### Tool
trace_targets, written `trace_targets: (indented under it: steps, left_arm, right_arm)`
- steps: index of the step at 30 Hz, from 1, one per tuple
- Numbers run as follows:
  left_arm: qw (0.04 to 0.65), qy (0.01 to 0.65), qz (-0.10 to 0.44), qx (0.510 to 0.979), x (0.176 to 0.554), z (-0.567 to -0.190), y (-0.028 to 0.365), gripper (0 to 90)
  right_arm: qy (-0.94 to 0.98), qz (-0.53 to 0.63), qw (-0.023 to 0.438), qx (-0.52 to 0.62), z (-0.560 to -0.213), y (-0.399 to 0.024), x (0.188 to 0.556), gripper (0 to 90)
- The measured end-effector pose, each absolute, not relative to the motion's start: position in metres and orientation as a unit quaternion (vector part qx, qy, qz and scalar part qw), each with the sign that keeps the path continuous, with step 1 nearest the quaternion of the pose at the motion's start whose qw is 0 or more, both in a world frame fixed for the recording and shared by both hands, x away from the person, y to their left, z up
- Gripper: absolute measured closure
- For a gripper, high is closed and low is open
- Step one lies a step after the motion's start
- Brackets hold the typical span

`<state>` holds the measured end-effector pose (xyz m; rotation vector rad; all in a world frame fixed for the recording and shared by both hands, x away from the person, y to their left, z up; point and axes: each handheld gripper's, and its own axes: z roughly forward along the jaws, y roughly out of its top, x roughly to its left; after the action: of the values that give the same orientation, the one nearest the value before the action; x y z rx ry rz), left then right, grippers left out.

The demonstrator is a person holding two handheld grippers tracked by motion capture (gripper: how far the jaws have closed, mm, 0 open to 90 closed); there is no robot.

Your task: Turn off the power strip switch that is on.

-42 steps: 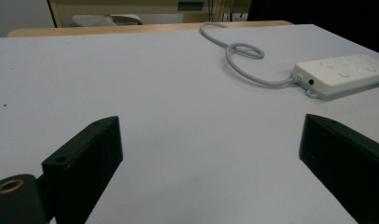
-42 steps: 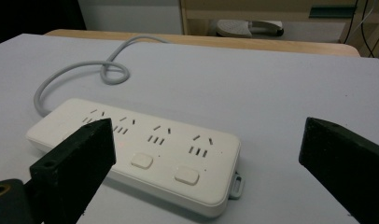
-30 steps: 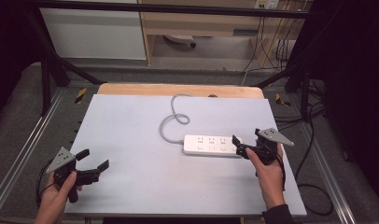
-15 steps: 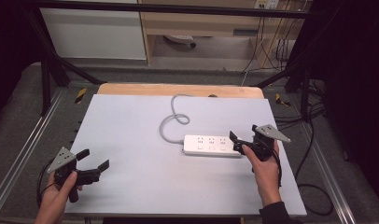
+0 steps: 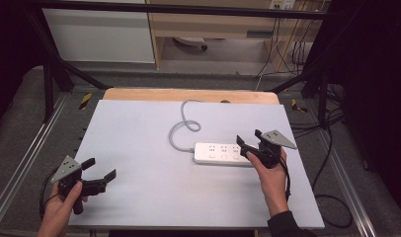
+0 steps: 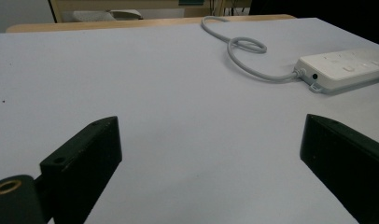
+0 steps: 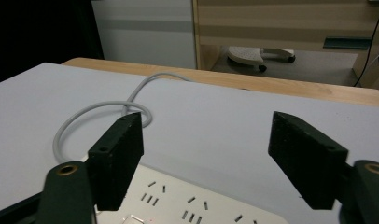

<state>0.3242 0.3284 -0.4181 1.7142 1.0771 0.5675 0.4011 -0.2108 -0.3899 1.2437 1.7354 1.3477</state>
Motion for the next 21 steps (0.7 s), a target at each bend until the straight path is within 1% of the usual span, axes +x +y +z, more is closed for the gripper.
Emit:
trace_targets:
  steps: [13, 21]
  left_arm:
    - [0.499, 0.443, 0.236, 0.707, 0.324, -0.418, 0.329, 5.4]
    - [0.499, 0.444, 0.237, 0.706, 0.324, -0.418, 0.329, 5.5]
  right_arm:
    - [0.669, 0.500, 0.305, 0.458, -0.398, -0.198, 0.402, 57.5]
    - [0.673, 0.505, 0.305, 0.446, -0.400, -0.196, 0.401, 71.1]
